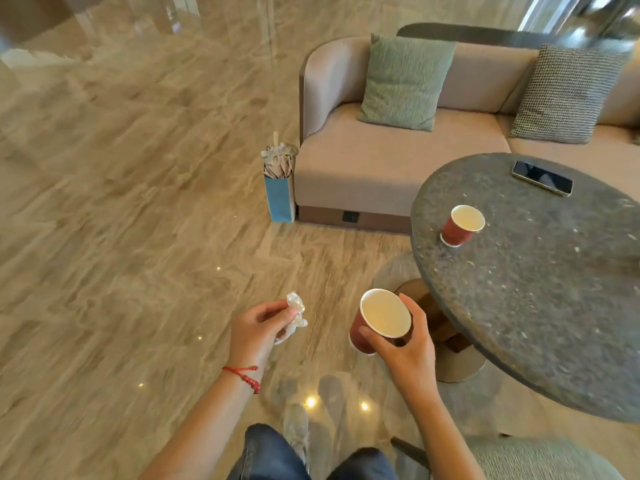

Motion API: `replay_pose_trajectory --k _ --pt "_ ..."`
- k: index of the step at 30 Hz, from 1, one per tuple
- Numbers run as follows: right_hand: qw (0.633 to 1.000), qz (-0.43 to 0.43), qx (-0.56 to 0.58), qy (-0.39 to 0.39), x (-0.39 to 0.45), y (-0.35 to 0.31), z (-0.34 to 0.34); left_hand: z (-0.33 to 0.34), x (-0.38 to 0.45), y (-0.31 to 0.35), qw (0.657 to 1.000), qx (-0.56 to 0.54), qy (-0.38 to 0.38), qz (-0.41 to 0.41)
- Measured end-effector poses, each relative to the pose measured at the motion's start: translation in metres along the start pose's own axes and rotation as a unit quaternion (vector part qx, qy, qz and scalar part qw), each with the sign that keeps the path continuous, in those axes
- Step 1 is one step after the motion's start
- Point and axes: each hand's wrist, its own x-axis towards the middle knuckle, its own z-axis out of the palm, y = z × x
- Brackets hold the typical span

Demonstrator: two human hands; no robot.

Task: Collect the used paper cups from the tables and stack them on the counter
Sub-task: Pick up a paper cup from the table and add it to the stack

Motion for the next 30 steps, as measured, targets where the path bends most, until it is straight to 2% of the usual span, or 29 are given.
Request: replay_pose_trajectory --k 11,24,30 --pt "0.997 0.048 -0.006 0.056 0.127 -0.007 0.028 0.076 0.132 0.047 0.997 0.037 -0.066 -0.021" --pt "0.985 0.085 0.009 0.153 0.255 -0.011 0.000 0.206 0.253 0.102 0.973 0.120 -0.195 0.006" --pt "0.950 0.136 0.005 0.280 0.263 -0.011 -0.012 0.268 0.277 0.108 0.930 0.188 -0.317 -0.002"
